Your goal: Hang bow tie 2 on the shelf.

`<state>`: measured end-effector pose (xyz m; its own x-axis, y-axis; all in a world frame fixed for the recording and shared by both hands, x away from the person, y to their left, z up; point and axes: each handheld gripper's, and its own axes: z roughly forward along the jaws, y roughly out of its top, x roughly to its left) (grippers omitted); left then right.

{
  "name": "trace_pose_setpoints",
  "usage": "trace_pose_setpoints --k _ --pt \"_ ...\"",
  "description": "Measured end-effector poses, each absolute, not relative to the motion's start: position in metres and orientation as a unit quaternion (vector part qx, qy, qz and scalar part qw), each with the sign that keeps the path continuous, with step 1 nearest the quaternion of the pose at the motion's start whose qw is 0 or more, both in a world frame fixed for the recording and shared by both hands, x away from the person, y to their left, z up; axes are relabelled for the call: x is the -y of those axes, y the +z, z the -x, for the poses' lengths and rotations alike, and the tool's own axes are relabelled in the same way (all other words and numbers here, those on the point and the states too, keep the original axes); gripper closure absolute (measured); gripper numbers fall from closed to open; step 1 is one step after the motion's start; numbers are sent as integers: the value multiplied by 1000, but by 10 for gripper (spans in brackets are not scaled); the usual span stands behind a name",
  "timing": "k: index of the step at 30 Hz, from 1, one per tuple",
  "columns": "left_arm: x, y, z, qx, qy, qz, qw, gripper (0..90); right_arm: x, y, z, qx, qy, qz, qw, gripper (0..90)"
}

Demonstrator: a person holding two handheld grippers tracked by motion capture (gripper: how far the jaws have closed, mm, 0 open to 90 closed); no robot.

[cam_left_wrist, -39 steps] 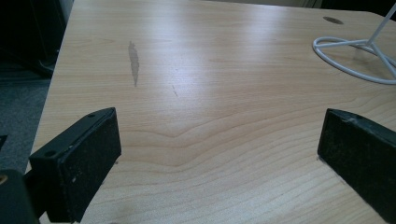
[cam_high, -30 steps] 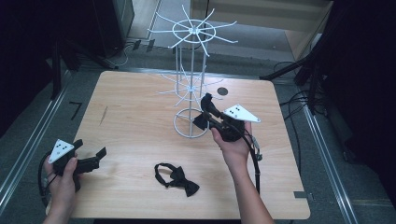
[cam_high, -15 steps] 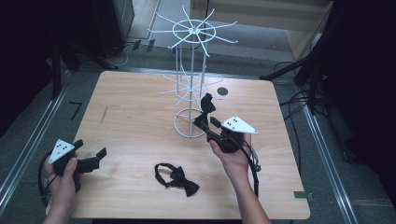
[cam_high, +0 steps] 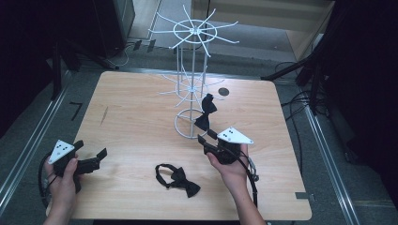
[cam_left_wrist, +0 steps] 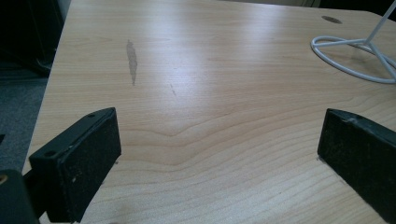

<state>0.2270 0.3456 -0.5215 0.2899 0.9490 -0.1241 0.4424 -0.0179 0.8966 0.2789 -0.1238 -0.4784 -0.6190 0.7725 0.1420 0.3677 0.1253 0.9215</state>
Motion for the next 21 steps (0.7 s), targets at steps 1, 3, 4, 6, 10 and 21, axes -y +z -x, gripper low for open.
trace_pose_setpoints --k 1,3,4,6,10,21 --pt "-346 -521 -227 -529 275 -658 460 0 123 -480 -277 -727 530 -393 189 560" --pt "-346 -521 -228 -529 274 -659 459 0 123 -484 -274 -729 527 -394 189 560" --pt "-345 -521 -228 -530 272 -660 458 0 122 -486 -273 -730 526 -395 187 560" --pt "-344 -521 -228 -530 272 -658 460 0 122 -490 -270 -733 523 -395 183 560" --pt "-344 -521 -227 -527 271 -661 460 0 120 -496 -266 -737 517 -399 175 563" --pt "-344 -522 -228 -529 271 -660 460 0 106 -505 -251 -759 503 -384 154 565"
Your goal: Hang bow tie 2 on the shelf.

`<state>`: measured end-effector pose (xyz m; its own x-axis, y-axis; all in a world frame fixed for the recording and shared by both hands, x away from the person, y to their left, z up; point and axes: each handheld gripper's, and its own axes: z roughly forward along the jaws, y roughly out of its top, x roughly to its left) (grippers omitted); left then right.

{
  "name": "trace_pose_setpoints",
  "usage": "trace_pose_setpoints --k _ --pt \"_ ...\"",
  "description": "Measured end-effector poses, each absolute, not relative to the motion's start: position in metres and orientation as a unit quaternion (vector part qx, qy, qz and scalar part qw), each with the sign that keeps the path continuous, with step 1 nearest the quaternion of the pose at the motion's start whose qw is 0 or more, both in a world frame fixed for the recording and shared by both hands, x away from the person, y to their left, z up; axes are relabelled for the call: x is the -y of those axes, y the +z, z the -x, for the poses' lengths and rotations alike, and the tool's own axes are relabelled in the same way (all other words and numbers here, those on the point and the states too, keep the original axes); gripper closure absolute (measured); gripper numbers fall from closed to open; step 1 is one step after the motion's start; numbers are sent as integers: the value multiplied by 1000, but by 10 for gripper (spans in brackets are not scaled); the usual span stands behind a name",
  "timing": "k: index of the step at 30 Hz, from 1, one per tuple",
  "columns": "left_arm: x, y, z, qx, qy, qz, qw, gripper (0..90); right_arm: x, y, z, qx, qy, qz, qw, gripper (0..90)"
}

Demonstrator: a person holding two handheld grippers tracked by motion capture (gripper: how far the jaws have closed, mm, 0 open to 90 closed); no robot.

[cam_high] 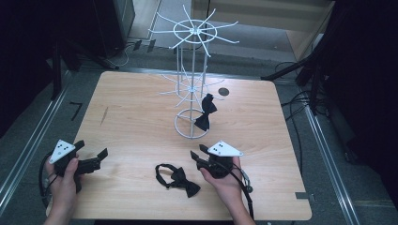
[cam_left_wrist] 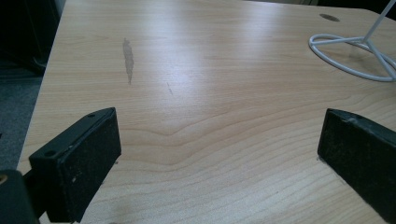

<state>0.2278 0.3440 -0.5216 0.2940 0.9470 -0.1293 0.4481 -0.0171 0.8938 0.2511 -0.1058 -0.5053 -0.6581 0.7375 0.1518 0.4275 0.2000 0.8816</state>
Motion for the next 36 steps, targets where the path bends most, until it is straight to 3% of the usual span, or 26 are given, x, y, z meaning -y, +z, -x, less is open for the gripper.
trace_pose_setpoints --k 36 --pt "-345 -522 -228 -530 269 -660 460 0 54 -522 -228 -815 472 -316 115 535"
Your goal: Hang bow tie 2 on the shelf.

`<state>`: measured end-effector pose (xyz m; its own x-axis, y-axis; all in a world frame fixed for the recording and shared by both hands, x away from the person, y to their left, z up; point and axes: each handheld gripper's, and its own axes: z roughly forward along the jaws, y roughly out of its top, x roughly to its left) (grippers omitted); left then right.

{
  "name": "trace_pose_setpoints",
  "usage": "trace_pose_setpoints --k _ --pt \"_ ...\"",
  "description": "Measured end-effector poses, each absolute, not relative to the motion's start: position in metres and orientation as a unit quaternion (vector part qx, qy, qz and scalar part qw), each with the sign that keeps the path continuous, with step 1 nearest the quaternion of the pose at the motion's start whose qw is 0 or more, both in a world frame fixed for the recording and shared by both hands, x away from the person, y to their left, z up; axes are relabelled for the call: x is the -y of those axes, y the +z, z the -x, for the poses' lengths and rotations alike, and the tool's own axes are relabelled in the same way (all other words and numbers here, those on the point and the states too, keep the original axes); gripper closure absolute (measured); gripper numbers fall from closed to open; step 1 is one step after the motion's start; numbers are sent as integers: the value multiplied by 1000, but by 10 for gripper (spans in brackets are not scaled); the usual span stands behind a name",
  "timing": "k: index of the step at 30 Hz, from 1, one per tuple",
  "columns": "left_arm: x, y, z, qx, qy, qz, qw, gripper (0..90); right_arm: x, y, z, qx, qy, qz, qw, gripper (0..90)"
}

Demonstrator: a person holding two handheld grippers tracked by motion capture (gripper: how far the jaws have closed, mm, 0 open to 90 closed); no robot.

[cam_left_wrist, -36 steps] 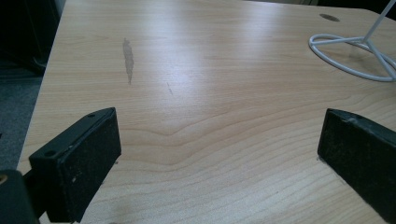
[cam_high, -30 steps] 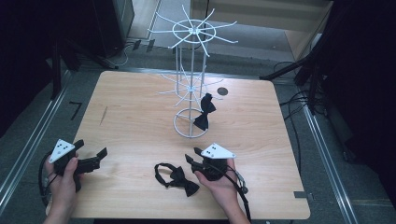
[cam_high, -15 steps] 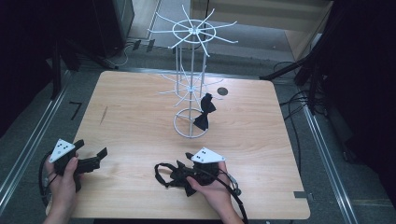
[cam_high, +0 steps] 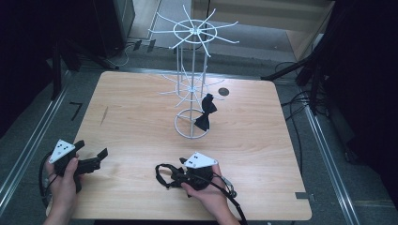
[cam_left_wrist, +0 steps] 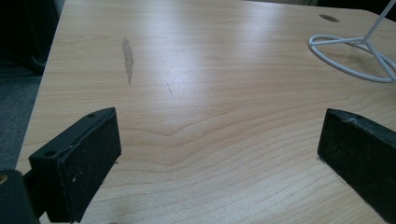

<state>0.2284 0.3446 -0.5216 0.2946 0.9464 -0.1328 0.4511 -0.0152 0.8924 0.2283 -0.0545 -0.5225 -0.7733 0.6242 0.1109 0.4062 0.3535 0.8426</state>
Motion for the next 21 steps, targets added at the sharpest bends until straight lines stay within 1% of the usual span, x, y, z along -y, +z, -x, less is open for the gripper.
trace_pose_setpoints --k 10,13,14,15,17,18,19,21 --pt "-344 -522 -229 -529 269 -660 461 0 49 -527 -227 -825 457 -310 119 543" --pt "-345 -522 -229 -529 267 -662 460 0 46 -531 -229 -835 450 -298 109 595" --pt "-345 -522 -229 -529 267 -662 460 0 46 -531 -229 -835 450 -298 109 595" --pt "-344 -522 -229 -529 268 -661 460 0 44 -534 -229 -842 440 -293 108 626" --pt "-344 -522 -229 -529 268 -661 460 0 44 -535 -229 -844 438 -292 106 644" --pt "-345 -522 -229 -529 267 -662 460 0 43 -536 -230 -848 434 -290 98 717" --pt "-345 -522 -229 -529 267 -662 460 0 43 -536 -230 -848 434 -290 98 717" --pt "-345 -522 -229 -529 266 -662 460 0 44 -536 -230 -851 432 -284 91 802"
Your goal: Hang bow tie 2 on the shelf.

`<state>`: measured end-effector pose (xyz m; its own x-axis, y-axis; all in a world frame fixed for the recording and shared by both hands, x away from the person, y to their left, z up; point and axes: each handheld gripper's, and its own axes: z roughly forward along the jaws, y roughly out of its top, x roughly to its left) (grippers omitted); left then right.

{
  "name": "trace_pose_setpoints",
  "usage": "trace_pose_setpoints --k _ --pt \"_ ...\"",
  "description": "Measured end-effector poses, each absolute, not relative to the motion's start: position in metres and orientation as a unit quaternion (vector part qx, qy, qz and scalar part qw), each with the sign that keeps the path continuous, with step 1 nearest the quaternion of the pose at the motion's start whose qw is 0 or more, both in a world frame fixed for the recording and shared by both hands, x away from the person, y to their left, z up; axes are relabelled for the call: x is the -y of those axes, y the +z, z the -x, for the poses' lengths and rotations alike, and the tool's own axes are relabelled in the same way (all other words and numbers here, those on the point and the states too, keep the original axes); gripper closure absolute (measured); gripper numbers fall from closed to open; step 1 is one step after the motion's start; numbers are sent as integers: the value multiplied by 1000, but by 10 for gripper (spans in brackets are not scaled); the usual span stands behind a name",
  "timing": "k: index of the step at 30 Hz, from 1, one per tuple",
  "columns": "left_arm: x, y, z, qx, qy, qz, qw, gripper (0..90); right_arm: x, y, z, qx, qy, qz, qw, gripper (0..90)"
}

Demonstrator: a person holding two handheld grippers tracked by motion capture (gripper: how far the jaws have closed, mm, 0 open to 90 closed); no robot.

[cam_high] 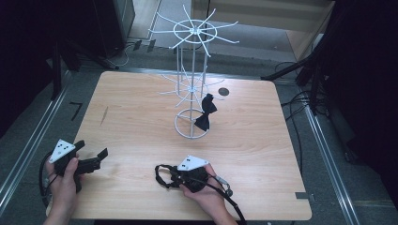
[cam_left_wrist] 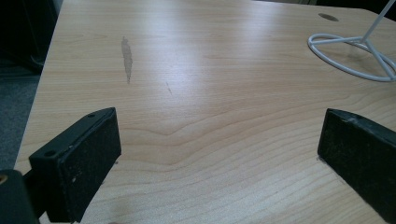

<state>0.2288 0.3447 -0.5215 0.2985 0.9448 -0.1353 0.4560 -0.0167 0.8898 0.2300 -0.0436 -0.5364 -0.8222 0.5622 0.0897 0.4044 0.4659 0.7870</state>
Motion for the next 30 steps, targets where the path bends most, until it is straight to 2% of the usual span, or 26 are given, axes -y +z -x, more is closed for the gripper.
trace_pose_setpoints --k 8,15,30 --pt "-345 -521 -229 -529 266 -661 461 0 51 -531 -233 -840 446 -296 86 894" --pt "-345 -521 -229 -529 266 -661 461 0 58 -525 -233 -829 461 -304 90 900" --pt "-345 -521 -229 -529 266 -661 461 0 70 -509 -231 -804 494 -306 128 900"
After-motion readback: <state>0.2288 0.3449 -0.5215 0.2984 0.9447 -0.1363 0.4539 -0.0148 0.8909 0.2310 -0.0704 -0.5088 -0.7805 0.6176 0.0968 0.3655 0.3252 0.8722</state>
